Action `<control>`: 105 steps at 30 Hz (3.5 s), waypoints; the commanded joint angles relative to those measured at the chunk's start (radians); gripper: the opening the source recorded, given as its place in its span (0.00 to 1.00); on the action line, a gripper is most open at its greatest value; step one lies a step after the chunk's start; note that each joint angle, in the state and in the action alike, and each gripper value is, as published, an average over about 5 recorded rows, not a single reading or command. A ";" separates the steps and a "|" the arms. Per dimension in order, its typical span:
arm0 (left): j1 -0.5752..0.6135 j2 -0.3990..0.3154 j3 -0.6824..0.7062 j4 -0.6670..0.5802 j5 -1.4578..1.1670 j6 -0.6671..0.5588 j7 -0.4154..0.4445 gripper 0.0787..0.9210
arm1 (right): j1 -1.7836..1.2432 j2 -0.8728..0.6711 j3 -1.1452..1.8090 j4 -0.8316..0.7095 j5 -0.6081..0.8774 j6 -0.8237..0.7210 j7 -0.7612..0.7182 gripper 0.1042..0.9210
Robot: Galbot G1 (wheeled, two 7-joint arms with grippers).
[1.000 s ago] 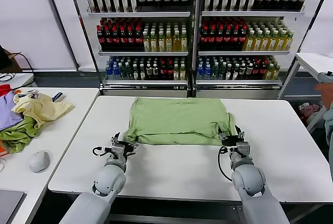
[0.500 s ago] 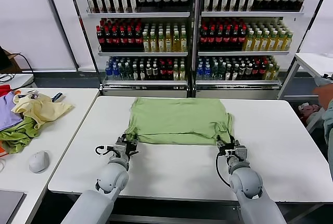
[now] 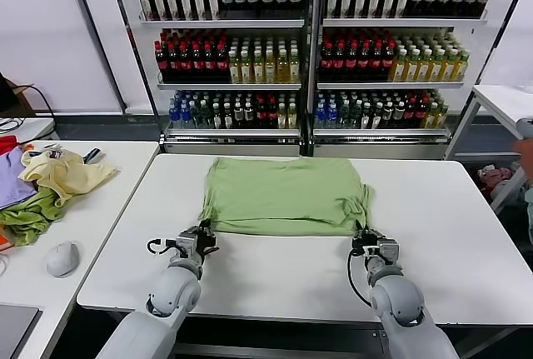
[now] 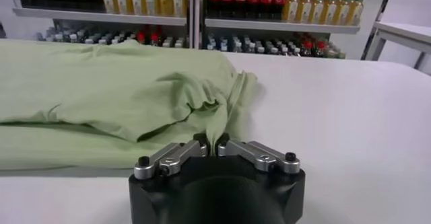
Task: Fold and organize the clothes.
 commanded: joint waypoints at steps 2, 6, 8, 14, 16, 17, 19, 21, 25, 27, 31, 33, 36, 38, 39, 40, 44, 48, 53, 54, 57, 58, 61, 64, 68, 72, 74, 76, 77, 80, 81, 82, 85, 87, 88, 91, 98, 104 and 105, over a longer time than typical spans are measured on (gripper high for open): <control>0.185 0.042 -0.023 -0.231 -0.006 -0.021 -0.002 0.03 | -0.160 -0.013 0.058 0.188 0.003 -0.007 0.003 0.06; 0.301 0.083 -0.042 -0.331 -0.002 -0.020 -0.009 0.03 | -0.290 -0.011 0.109 0.309 -0.013 -0.007 0.000 0.06; 0.364 0.102 -0.055 -0.382 0.003 -0.020 -0.012 0.03 | -0.346 -0.007 0.126 0.351 -0.034 -0.004 -0.005 0.06; 0.516 0.120 -0.072 -0.484 0.045 -0.012 -0.017 0.03 | -0.455 0.005 0.166 0.435 -0.066 -0.007 -0.006 0.06; 0.544 0.116 -0.069 -0.493 0.068 -0.011 -0.018 0.03 | -0.474 0.006 0.177 0.451 -0.065 -0.013 -0.002 0.06; 0.555 0.116 -0.071 -0.494 0.077 -0.012 -0.018 0.03 | -0.482 0.007 0.180 0.458 -0.065 -0.016 -0.001 0.06; 0.577 0.119 -0.085 -0.497 0.089 -0.015 -0.018 0.03 | -0.495 0.007 0.182 0.470 -0.069 -0.023 -0.001 0.06; 0.595 0.125 -0.102 -0.498 0.090 -0.015 -0.015 0.03 | -0.504 0.010 0.179 0.482 -0.074 -0.032 -0.002 0.06; 0.613 0.131 -0.123 -0.504 0.087 -0.012 0.002 0.03 | -0.502 0.019 0.179 0.501 -0.071 -0.037 -0.005 0.16; 0.608 0.131 -0.129 -0.511 0.087 -0.012 0.011 0.04 | -0.498 0.016 0.182 0.515 -0.069 -0.034 -0.010 0.23; 0.578 0.142 -0.155 -0.521 0.081 -0.012 0.020 0.14 | -0.481 -0.002 0.197 0.551 -0.057 -0.030 -0.024 0.36; 0.551 0.151 -0.173 -0.517 0.064 -0.014 0.024 0.22 | -0.457 -0.013 0.203 0.559 -0.039 -0.030 -0.028 0.42; 0.487 0.156 -0.192 -0.497 0.024 -0.027 0.032 0.32 | -0.387 -0.028 0.200 0.535 -0.010 -0.030 -0.026 0.53; 0.428 0.152 -0.195 -0.472 -0.005 -0.041 0.033 0.39 | -0.308 -0.038 0.185 0.488 0.006 -0.031 -0.019 0.60; 0.396 0.149 -0.193 -0.455 -0.018 -0.048 0.033 0.42 | -0.261 -0.043 0.172 0.458 0.014 -0.032 -0.015 0.63; 0.361 0.148 -0.188 -0.435 -0.030 -0.053 0.031 0.45 | -0.214 -0.047 0.158 0.426 0.020 -0.033 -0.011 0.67; 0.204 0.144 -0.145 -0.324 -0.062 -0.061 0.018 0.60 | -0.026 -0.058 0.081 0.277 0.043 -0.038 -0.002 0.81; 0.061 0.131 -0.093 -0.199 -0.117 -0.050 0.000 0.73 | 0.162 -0.060 -0.004 0.102 0.053 -0.037 -0.002 0.87; -0.085 0.101 -0.029 -0.035 -0.190 -0.031 -0.027 0.86 | 0.355 -0.042 -0.087 -0.111 0.060 -0.032 -0.006 0.88; -0.112 0.095 -0.015 -0.005 -0.190 -0.029 -0.030 0.87 | 0.383 -0.036 -0.098 -0.152 0.060 -0.031 -0.007 0.88; -0.187 0.069 0.023 0.079 -0.175 -0.027 -0.036 0.88 | 0.453 -0.018 -0.126 -0.260 0.059 -0.031 -0.014 0.88; -0.209 0.060 0.034 0.104 -0.166 -0.023 -0.039 0.88 | 0.476 -0.011 -0.135 -0.294 0.058 -0.030 -0.018 0.88; -0.270 0.030 0.064 0.185 -0.133 -0.011 -0.043 0.88 | 0.554 0.016 -0.159 -0.401 0.047 -0.026 -0.029 0.88; -0.315 0.004 0.089 0.255 -0.109 -0.006 -0.044 0.88 | 0.618 0.045 -0.174 -0.497 0.032 -0.019 -0.036 0.88; -0.357 -0.028 0.112 0.335 -0.102 -0.003 -0.044 0.88 | 0.685 0.076 -0.183 -0.622 0.007 -0.005 -0.043 0.88; -0.381 -0.058 0.125 0.376 -0.101 -0.004 -0.044 0.88 | 0.745 0.111 -0.176 -0.743 -0.012 -0.002 -0.051 0.88; -0.388 -0.072 0.128 0.393 -0.101 -0.004 -0.044 0.88 | 0.767 0.128 -0.174 -0.788 -0.020 -0.002 -0.057 0.88; -0.393 -0.082 0.130 0.407 -0.101 -0.003 -0.044 0.88 | 0.782 0.144 -0.174 -0.825 -0.031 -0.001 -0.063 0.88; -0.393 -0.085 0.131 0.410 -0.102 -0.002 -0.044 0.88 | 0.785 0.151 -0.174 -0.839 -0.035 -0.001 -0.066 0.88; -0.389 -0.087 0.132 0.411 -0.104 0.003 -0.043 0.88 | 0.789 0.169 -0.175 -0.869 -0.044 0.000 -0.075 0.88; -0.388 -0.087 0.134 0.411 -0.106 0.005 -0.043 0.88 | 0.791 0.174 -0.175 -0.877 -0.045 0.000 -0.078 0.88; -0.388 -0.086 0.136 0.412 -0.109 0.007 -0.042 0.88 | 0.792 0.179 -0.174 -0.887 -0.045 0.000 -0.082 0.88; -0.389 -0.084 0.143 0.416 -0.119 0.009 -0.040 0.88 | 0.796 0.191 -0.172 -0.908 -0.044 0.002 -0.093 0.88; -0.389 -0.085 0.147 0.418 -0.121 0.009 -0.039 0.88 | 0.795 0.195 -0.172 -0.916 -0.041 0.003 -0.098 0.87; -0.390 -0.086 0.149 0.418 -0.121 0.009 -0.039 0.88 | 0.795 0.197 -0.172 -0.920 -0.039 0.003 -0.098 0.86; -0.390 -0.089 0.152 0.420 -0.129 0.014 -0.039 0.83 | 0.791 0.201 -0.174 -0.931 -0.033 -0.003 -0.097 0.78; -0.376 -0.087 0.154 0.411 -0.165 0.022 -0.038 0.60 | 0.763 0.192 -0.174 -0.910 -0.002 -0.022 -0.099 0.55; -0.353 -0.066 0.154 0.383 -0.186 0.000 -0.034 0.39 | 0.730 0.171 -0.178 -0.848 0.018 -0.025 -0.110 0.35; -0.348 -0.060 0.154 0.374 -0.191 -0.005 -0.034 0.36 | 0.723 0.167 -0.180 -0.834 0.021 -0.025 -0.112 0.30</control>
